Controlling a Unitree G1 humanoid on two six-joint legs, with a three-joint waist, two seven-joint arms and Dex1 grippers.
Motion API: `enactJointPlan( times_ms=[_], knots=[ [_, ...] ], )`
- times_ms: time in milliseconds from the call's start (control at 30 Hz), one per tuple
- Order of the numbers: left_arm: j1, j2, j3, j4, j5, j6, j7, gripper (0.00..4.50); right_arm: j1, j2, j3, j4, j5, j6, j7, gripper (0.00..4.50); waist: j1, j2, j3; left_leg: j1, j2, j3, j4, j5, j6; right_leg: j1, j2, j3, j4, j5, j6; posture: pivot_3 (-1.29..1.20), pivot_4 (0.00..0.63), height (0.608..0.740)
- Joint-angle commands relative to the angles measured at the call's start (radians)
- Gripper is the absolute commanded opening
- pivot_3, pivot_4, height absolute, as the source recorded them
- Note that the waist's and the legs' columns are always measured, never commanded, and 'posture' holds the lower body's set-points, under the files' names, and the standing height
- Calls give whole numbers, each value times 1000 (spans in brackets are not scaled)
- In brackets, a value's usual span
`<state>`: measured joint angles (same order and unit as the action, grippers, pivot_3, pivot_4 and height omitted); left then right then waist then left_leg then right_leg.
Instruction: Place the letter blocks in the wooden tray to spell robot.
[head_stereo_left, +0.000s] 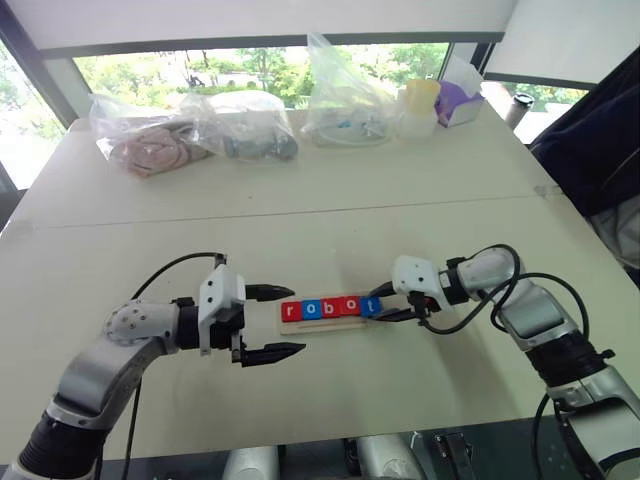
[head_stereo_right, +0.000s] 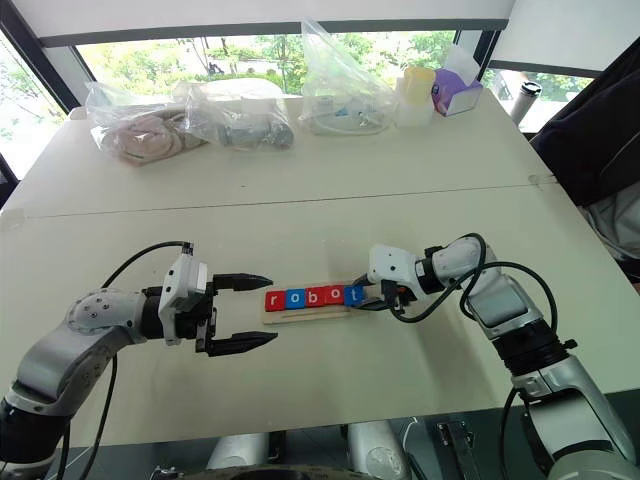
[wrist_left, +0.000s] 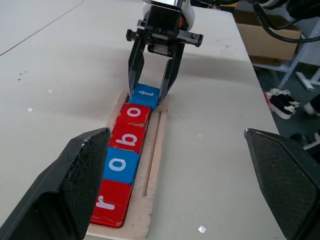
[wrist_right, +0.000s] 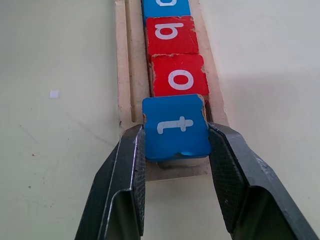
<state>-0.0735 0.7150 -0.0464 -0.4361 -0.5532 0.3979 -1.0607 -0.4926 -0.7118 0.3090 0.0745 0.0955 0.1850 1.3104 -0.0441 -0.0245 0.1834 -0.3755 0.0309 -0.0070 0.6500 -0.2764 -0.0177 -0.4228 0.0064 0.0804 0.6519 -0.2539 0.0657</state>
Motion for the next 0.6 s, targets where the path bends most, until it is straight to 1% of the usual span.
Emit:
enactJointPlan(
  times_ms=[33,167,300,367,400,600],
  knots=[
    [4,-2,18,-36,-6,-19,5,4500,-25,9,-2,0,-4,-16,0,1605,0,0,0,0,0,0,0,0,0,0,0,0,0,0,0,0,150,740],
    [5,-2,19,-38,-6,-17,8,4500,-26,10,-2,8,-9,-23,1,1605,0,0,0,0,0,0,0,0,0,0,0,0,0,0,0,0,150,740],
    [4,-2,19,-38,-7,-17,8,4500,-34,14,-4,19,-14,-31,-5,3009,0,0,0,0,0,0,0,0,0,0,0,0,0,0,0,0,150,740],
    [3,-3,18,-38,-7,-17,7,4500,-38,14,-8,19,-13,-29,-7,4119,0,0,0,0,0,0,0,0,0,0,0,0,0,0,0,0,150,740],
    [3,-3,17,-39,-7,-16,8,4500,-40,11,-10,15,-10,-24,-6,4485,0,0,0,0,0,0,0,0,0,0,0,0,0,0,0,0,150,740],
    [-3,-4,15,-35,-7,-15,5,4500,-38,-6,-60,-53,35,48,-19,4485,0,0,0,0,0,0,0,0,0,0,0,0,0,0,0,0,150,740]
  ],
)
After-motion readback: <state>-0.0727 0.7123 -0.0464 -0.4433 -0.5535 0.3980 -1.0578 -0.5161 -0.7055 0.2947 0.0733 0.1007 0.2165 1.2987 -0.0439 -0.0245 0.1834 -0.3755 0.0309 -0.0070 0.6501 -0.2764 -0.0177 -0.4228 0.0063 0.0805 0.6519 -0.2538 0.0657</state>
